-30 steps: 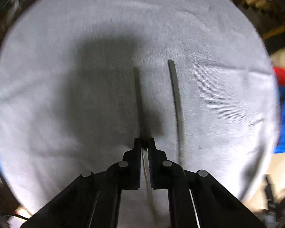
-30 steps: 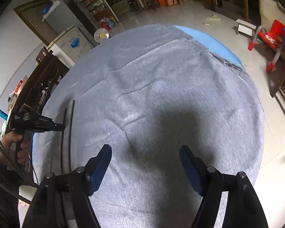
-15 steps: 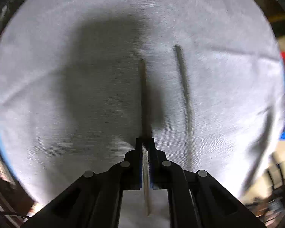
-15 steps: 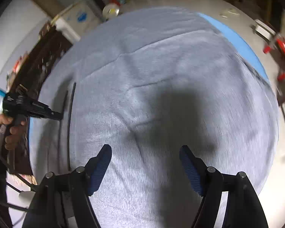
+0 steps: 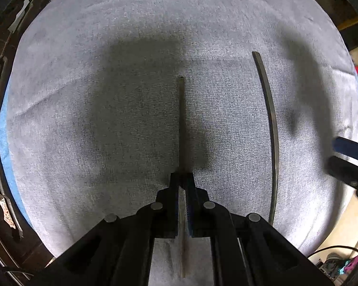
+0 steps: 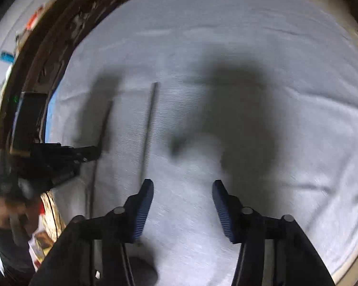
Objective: Organize utensils
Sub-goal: 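Close the right tool on the other dark chopstick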
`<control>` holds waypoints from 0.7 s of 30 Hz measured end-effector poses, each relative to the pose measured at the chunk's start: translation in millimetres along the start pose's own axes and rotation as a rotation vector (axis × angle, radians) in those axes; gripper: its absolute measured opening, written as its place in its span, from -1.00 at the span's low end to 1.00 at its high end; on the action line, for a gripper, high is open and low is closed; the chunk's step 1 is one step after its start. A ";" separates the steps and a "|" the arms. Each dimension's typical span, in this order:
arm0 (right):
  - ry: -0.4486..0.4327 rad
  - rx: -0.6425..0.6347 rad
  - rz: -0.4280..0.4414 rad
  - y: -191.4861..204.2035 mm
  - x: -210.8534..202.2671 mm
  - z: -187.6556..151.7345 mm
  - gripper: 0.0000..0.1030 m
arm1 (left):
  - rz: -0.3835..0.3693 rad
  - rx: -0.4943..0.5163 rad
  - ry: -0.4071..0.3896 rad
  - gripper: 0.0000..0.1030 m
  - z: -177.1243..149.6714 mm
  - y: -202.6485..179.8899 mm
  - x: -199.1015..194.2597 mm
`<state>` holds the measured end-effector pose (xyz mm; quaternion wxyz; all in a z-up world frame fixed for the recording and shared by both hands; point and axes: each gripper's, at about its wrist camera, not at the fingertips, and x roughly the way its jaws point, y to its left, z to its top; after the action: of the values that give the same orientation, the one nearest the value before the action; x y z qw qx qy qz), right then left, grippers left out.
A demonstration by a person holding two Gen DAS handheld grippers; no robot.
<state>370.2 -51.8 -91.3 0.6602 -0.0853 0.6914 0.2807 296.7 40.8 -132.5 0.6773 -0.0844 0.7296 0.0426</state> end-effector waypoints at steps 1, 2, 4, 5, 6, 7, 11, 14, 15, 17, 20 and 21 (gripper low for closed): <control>0.019 -0.016 -0.018 8.5 5.8 2.3 -0.09 | -0.007 -0.002 -0.003 -0.88 -1.0 1.3 0.1; 0.037 -0.033 -0.029 17.6 12.8 6.6 -0.13 | -0.014 -0.007 -0.006 -0.88 -2.1 3.2 0.1; 0.065 -0.044 -0.044 28.9 25.3 13.2 -0.27 | -0.018 -0.006 -0.012 -0.88 -5.3 4.9 -1.4; 0.072 -0.046 -0.046 34.1 31.2 15.8 -0.27 | -0.017 -0.005 -0.015 -0.88 -9.2 3.7 -1.4; 0.076 -0.047 -0.054 38.8 37.4 18.1 -0.29 | -0.019 -0.006 -0.019 -0.88 -11.9 5.7 -2.3; 0.078 -0.048 -0.066 41.8 42.0 19.8 -0.35 | -0.020 -0.008 -0.021 -0.88 -12.8 6.2 -2.6; 0.090 -0.083 -0.101 57.5 53.2 23.6 -0.83 | -0.023 -0.009 -0.026 -0.88 -22.8 16.6 -7.6; 0.098 -0.160 -0.170 68.1 55.1 17.3 -0.82 | -0.026 -0.006 -0.024 -0.88 -24.4 17.6 -7.5; 0.108 -0.177 -0.198 66.9 54.6 13.8 -0.83 | -0.031 -0.008 -0.022 -0.88 -19.1 16.7 -5.8; 0.118 -0.194 -0.257 58.8 52.3 8.3 -0.85 | -0.036 -0.005 -0.017 -0.88 -16.3 18.3 -8.9; 0.172 -0.222 -0.356 33.1 49.0 -3.4 -0.86 | -0.029 0.011 -0.004 -0.88 -15.2 18.0 -8.1; 0.187 -0.227 -0.378 27.2 49.1 -6.1 -0.86 | -0.024 0.016 0.000 -0.88 -14.8 17.2 -7.9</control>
<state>346.0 -20.0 -131.2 0.6202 -0.3123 0.6855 0.2190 279.6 55.7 -124.4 0.6784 -0.0876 0.7288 0.0288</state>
